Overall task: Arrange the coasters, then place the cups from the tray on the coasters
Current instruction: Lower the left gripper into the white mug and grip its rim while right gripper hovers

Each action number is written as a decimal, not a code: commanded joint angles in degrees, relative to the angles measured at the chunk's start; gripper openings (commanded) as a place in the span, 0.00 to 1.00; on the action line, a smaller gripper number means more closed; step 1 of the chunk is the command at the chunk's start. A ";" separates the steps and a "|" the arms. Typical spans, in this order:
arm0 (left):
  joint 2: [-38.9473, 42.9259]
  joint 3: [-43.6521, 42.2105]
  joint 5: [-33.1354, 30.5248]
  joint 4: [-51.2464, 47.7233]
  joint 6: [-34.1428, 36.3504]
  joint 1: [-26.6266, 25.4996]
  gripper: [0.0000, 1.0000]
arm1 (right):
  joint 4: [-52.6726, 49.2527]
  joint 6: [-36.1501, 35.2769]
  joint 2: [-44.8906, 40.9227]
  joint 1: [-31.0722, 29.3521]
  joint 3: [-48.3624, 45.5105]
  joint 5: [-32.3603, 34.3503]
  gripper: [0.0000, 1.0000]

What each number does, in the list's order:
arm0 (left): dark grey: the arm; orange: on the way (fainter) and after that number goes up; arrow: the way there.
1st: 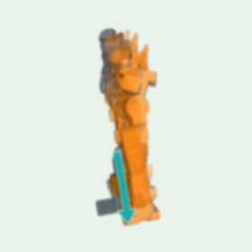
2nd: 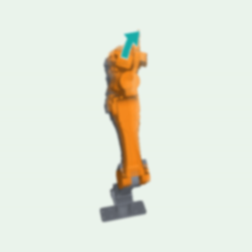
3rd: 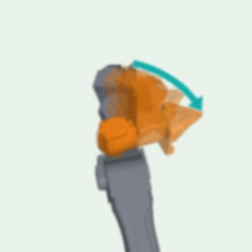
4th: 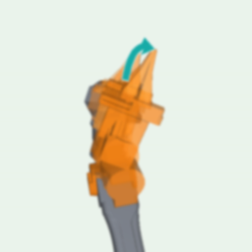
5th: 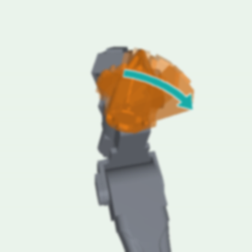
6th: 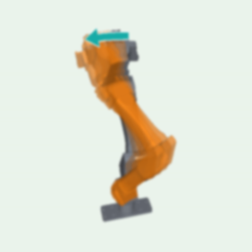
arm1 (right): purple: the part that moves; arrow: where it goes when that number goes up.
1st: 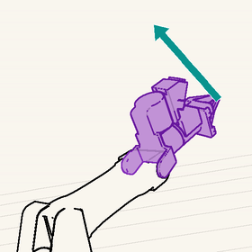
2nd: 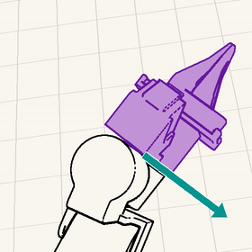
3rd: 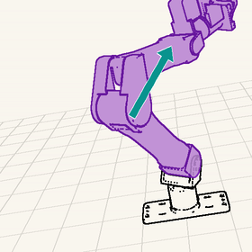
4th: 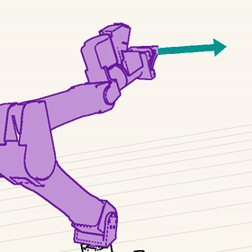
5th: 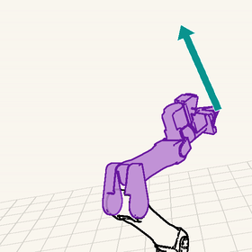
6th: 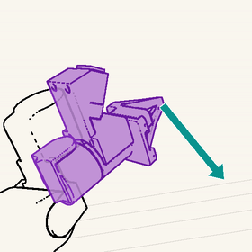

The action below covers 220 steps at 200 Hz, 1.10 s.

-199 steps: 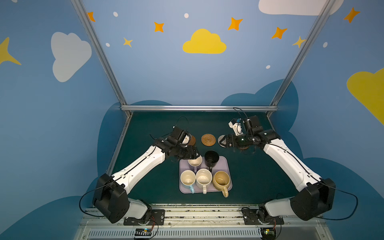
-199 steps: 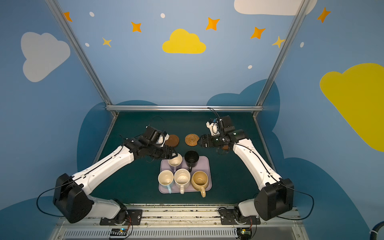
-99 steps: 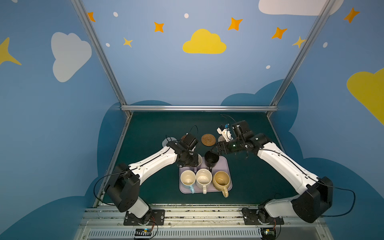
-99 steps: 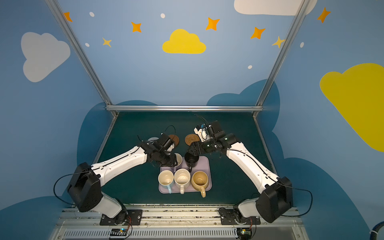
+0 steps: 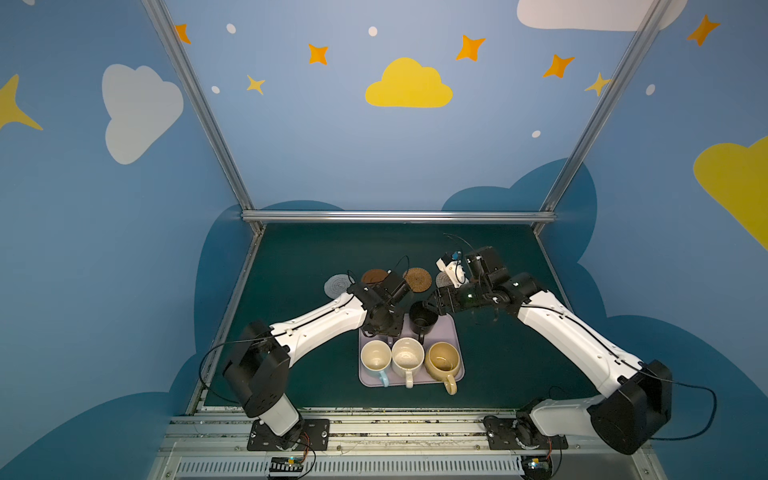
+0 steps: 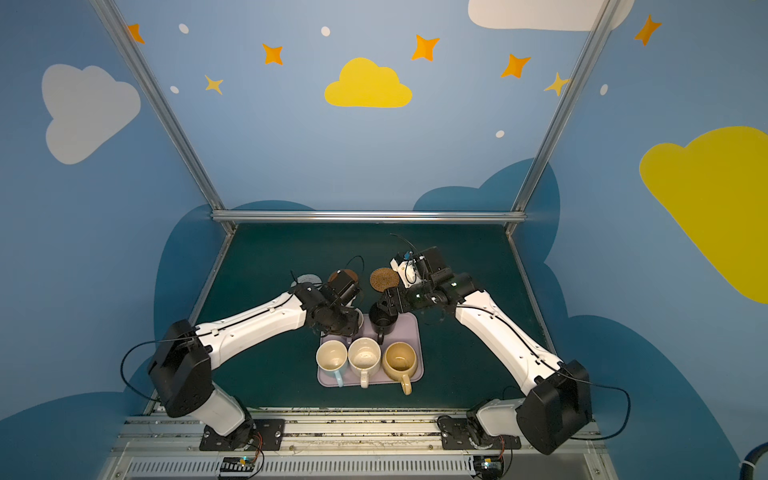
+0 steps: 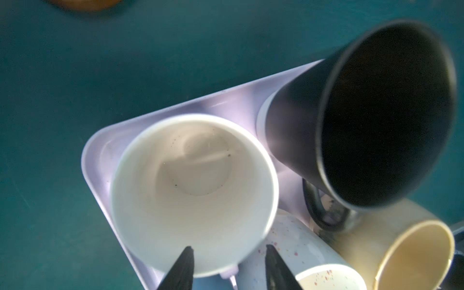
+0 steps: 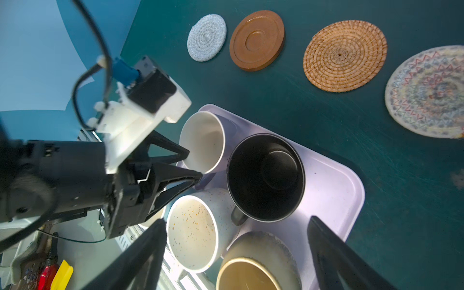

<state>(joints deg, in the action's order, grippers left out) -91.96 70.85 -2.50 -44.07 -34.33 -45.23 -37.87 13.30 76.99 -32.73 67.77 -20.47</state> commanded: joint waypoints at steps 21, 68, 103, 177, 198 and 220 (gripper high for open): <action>4.96 3.65 -3.91 -3.56 1.07 -0.21 0.48 | 0.56 0.55 -0.88 -0.17 -0.97 0.65 0.87; 4.56 1.69 -0.52 -3.74 -0.83 -0.29 0.41 | -0.59 0.80 -1.28 -0.19 -0.84 1.28 0.87; 1.31 1.13 0.69 -4.53 -1.02 -0.38 0.40 | 0.41 0.29 -0.69 -0.53 -0.52 -4.10 0.85; -1.59 1.40 -0.64 -5.33 -1.35 -1.04 0.37 | -0.92 0.81 0.85 -2.73 1.89 -2.56 0.85; -3.49 2.42 -0.93 -5.82 -0.71 -0.99 0.34 | -1.66 0.91 0.64 -3.23 2.76 -1.98 0.85; -4.25 2.32 -0.22 -5.25 -0.49 -1.08 0.33 | -1.67 0.03 0.15 -3.35 2.56 -1.34 0.85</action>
<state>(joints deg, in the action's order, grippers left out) -94.28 73.10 -2.76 -48.40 -35.18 -46.09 -38.37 14.11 77.62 -35.55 68.71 -22.41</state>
